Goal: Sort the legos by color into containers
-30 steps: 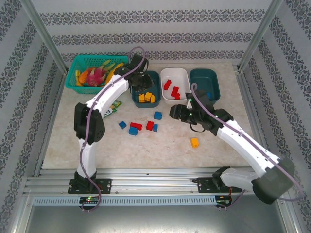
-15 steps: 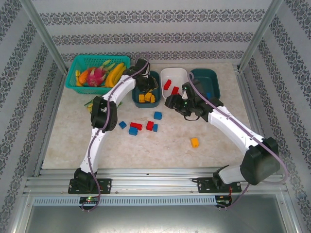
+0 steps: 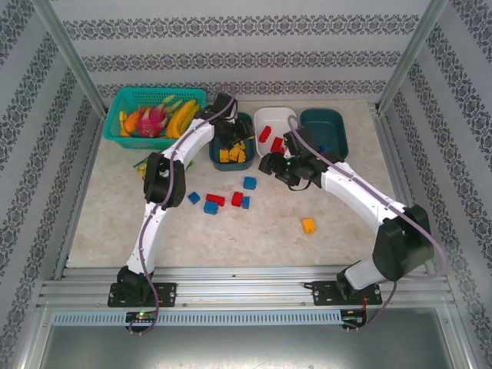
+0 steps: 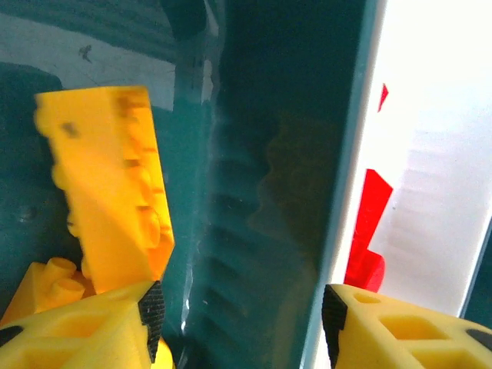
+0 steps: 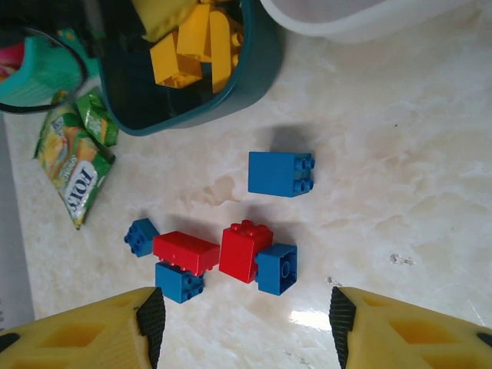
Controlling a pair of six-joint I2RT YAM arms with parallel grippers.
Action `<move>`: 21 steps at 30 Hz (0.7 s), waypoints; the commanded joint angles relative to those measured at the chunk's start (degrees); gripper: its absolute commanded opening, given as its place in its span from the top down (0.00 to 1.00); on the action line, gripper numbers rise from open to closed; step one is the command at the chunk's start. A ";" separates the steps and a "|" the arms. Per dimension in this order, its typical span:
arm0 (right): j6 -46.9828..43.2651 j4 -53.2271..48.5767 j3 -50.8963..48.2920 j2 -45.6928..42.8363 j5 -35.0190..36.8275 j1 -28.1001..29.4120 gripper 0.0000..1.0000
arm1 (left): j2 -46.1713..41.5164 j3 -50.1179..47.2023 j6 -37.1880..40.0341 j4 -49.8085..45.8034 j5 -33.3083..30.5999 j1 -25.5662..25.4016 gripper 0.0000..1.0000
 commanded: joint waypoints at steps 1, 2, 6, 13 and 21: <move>-0.83 -3.60 4.82 4.06 4.56 3.71 0.36 | -10.69 -2.91 0.80 -1.97 -2.11 0.72 0.39; -1.47 -4.99 6.82 5.85 6.31 5.07 0.34 | -13.58 -5.68 0.65 -1.70 -3.28 0.71 0.38; -1.49 -10.69 13.48 13.59 13.07 8.24 0.18 | -26.74 -20.54 0.66 2.48 -6.11 0.69 0.33; 0.22 -12.75 20.38 24.17 17.72 8.91 0.13 | -52.96 -50.75 0.38 9.29 -8.58 0.74 0.27; 1.90 -11.03 22.90 32.06 15.89 9.36 0.16 | -75.98 -70.67 -0.78 8.91 -10.88 0.56 0.21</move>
